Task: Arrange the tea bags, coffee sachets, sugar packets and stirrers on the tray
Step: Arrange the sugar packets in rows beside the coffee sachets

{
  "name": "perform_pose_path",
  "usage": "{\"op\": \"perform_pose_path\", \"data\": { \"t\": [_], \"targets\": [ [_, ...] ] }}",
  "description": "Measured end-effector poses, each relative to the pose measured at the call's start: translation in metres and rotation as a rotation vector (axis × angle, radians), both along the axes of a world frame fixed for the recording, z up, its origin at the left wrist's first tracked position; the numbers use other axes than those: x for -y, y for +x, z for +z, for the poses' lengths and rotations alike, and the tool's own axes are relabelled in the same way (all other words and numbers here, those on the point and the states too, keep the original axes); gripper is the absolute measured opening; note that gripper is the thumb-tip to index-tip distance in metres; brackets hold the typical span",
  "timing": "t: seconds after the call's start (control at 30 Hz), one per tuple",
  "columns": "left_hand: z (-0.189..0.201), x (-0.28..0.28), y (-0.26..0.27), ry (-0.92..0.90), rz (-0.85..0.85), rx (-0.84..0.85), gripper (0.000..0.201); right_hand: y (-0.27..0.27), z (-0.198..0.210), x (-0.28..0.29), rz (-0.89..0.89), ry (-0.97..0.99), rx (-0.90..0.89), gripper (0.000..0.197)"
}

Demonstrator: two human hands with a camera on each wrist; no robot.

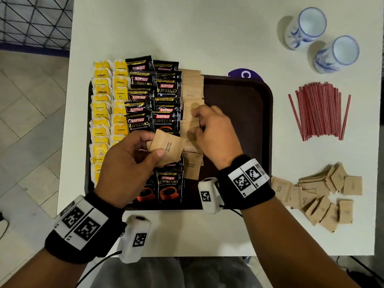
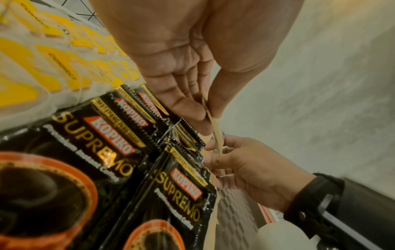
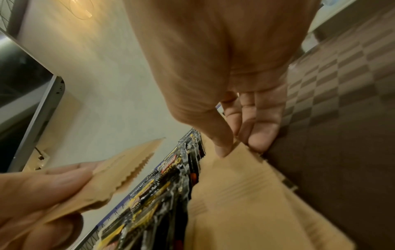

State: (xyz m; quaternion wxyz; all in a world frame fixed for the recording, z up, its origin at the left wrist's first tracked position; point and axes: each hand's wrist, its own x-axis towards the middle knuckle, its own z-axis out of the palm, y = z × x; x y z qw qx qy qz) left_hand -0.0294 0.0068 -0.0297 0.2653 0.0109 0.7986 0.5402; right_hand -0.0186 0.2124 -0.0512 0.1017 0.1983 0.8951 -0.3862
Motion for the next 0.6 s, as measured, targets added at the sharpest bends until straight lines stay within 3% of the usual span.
{"op": "perform_pose_path", "data": {
  "t": [0.33, 0.6],
  "targets": [
    [-0.002, 0.001, 0.003, -0.008, -0.004, -0.017, 0.030, -0.006, 0.002, 0.000, 0.028, 0.047, 0.038, 0.016],
    [0.000, 0.003, 0.004, -0.005, 0.000, -0.015, 0.028, -0.005, 0.000, -0.010, -0.089, -0.039, 0.050, 0.009]
  ]
}}
